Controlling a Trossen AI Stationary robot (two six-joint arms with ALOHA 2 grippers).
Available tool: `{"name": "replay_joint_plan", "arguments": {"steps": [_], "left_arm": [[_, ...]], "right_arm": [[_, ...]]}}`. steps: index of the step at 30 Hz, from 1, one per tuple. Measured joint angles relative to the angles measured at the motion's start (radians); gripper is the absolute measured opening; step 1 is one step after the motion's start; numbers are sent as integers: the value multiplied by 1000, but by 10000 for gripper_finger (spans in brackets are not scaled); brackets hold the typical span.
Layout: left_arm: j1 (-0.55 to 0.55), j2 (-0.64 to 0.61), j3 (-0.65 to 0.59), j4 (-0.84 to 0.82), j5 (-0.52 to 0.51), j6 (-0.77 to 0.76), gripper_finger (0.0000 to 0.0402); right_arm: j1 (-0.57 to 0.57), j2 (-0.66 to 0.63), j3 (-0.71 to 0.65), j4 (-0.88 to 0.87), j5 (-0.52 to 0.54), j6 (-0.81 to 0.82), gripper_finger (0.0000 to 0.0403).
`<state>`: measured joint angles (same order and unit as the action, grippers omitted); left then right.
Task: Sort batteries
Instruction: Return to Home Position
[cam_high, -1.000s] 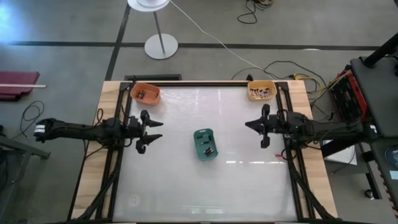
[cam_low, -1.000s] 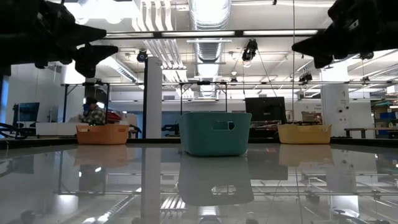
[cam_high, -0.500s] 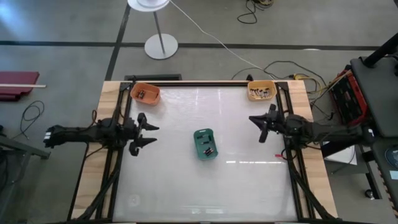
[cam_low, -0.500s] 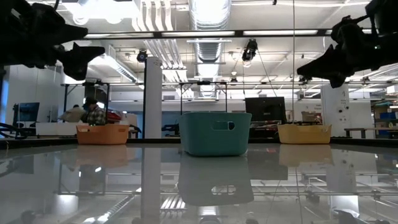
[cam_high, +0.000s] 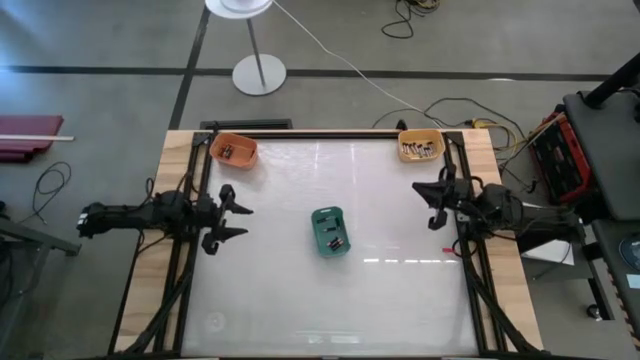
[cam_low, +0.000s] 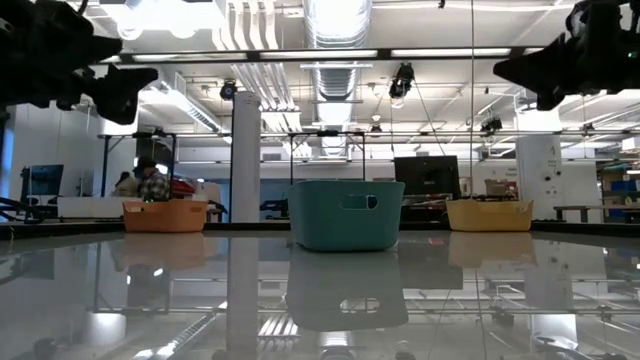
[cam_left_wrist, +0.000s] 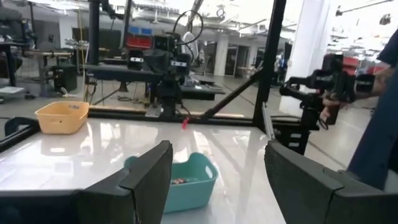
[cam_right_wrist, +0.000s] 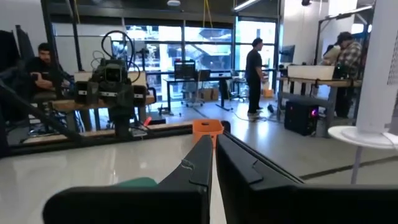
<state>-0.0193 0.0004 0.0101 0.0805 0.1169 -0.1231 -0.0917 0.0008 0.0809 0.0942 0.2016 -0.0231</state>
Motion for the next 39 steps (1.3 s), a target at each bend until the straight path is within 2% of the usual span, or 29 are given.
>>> {"name": "replay_joint_plan", "arguments": {"steps": [7, 12, 14, 29, 39], "left_arm": [[0, 19, 0, -46, -19, 4, 233], [0, 22, 0, -51, -34, 12, 233], [0, 32, 0, -52, -30, -19, 233], [0, 74, 8, -55, -29, -20, 233], [0, 90, 9, -54, -29, -20, 233]], "right_arm": [[0, 3, -55, 14, -56, -40, 13], [0, 5, -69, 9, -253, -30, 13], [0, 9, -69, 8, -298, -31, 13], [0, 21, -69, -38, -297, 151, 13], [0, 22, -70, -38, -297, 155, 13]]}}
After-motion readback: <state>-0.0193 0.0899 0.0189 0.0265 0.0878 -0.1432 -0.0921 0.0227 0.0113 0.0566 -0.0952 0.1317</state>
